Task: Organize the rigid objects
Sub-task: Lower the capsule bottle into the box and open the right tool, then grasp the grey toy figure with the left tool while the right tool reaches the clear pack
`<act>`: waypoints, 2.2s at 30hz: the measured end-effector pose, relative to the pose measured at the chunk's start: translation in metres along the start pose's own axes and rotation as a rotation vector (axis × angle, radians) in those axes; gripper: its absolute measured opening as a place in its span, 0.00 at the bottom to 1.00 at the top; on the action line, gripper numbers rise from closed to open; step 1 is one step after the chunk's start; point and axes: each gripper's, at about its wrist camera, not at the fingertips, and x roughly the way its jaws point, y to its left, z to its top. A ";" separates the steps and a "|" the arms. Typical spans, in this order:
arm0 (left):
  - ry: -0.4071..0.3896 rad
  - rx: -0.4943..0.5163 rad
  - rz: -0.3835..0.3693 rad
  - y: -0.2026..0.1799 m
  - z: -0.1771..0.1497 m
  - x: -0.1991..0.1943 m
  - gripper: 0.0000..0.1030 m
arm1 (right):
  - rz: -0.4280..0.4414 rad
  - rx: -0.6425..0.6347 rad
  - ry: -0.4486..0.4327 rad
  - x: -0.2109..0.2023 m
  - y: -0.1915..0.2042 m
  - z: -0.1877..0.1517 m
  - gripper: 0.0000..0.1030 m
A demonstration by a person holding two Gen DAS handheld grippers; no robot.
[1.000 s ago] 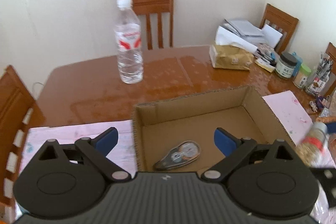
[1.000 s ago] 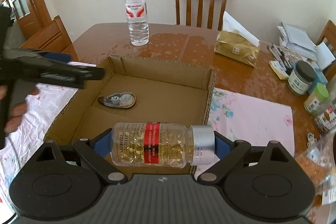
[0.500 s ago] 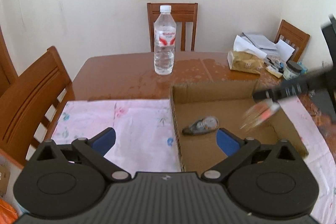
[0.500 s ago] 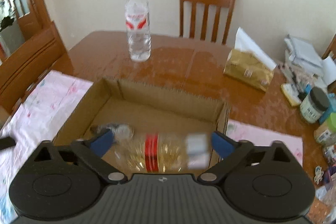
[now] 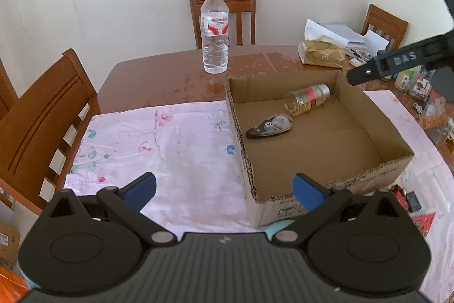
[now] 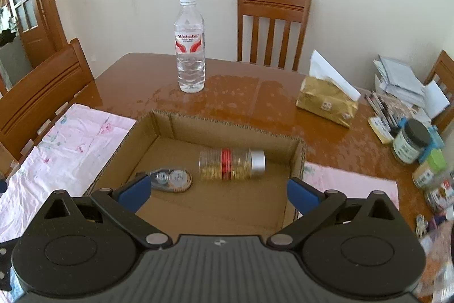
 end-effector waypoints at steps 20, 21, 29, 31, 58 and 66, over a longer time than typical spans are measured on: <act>0.050 0.081 -0.015 -0.008 -0.037 -0.006 0.99 | 0.034 0.164 0.116 -0.028 0.006 -0.140 1.00; 0.051 0.083 -0.018 -0.008 -0.038 -0.007 0.99 | 0.034 0.162 0.118 -0.025 0.007 -0.144 1.00; 0.077 0.100 -0.032 -0.005 -0.049 -0.014 0.99 | 0.053 0.143 0.155 -0.016 0.016 -0.156 1.00; 0.081 0.099 -0.034 -0.003 -0.051 -0.015 0.99 | 0.058 0.150 0.166 -0.016 0.019 -0.159 1.00; 0.133 0.192 -0.226 0.004 -0.086 -0.024 0.99 | -0.203 0.366 0.249 -0.049 0.045 -0.250 1.00; 0.176 0.224 -0.336 -0.005 -0.100 -0.008 0.99 | -0.271 0.291 0.241 -0.034 0.067 -0.243 1.00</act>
